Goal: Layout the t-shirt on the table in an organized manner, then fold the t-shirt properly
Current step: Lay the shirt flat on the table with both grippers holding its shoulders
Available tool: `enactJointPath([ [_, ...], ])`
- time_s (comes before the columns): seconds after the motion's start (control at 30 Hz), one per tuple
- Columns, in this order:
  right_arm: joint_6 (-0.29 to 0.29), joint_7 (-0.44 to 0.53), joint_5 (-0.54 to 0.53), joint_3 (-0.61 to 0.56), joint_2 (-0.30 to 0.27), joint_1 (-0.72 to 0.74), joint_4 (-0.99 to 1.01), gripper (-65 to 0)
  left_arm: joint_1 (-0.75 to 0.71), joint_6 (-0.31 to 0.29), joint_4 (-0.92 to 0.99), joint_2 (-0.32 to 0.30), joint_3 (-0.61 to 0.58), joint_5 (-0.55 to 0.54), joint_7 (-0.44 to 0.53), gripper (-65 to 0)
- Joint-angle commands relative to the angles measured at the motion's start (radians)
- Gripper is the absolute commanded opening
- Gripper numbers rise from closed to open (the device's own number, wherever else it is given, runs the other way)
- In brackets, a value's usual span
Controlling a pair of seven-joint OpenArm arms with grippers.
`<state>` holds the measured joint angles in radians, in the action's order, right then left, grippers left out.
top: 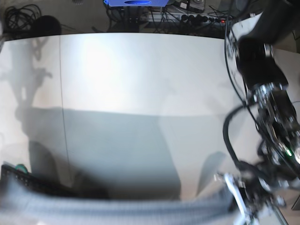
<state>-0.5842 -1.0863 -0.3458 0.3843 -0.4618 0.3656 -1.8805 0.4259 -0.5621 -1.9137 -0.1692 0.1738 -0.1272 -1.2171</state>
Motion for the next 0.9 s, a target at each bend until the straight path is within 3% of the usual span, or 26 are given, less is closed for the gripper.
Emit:
enactJointPath([
  [0.0,0.007,0.016,0.014,0.032,0.008,-0.067,-0.015,-64.4,-0.063,0.003,-0.008,-0.025,0.014,0.041,-0.019,-65.0],
  [0.13,0.007,0.093,0.014,0.060,0.174,-0.359,0.031,-64.4,-0.359,0.003,0.038,-0.030,0.008,0.051,0.148,-65.0],
  [0.27,0.007,0.235,0.017,0.032,0.272,-0.478,0.261,-64.4,-0.499,0.004,0.185,-0.025,0.005,0.051,0.265,-65.0],
  [0.43,0.007,0.340,0.018,0.015,0.278,-0.485,0.490,-64.4,-0.525,0.006,0.349,-0.030,0.013,0.051,0.360,-65.0],
  [0.67,0.007,0.335,0.017,0.011,0.275,-0.512,0.442,-64.4,-0.514,0.006,0.431,-0.054,0.013,0.053,0.366,-65.0],
  [0.87,0.007,0.272,0.015,0.017,0.277,-0.523,0.431,-64.4,-0.513,0.006,0.498,-0.076,0.007,0.053,0.368,-65.0],
])
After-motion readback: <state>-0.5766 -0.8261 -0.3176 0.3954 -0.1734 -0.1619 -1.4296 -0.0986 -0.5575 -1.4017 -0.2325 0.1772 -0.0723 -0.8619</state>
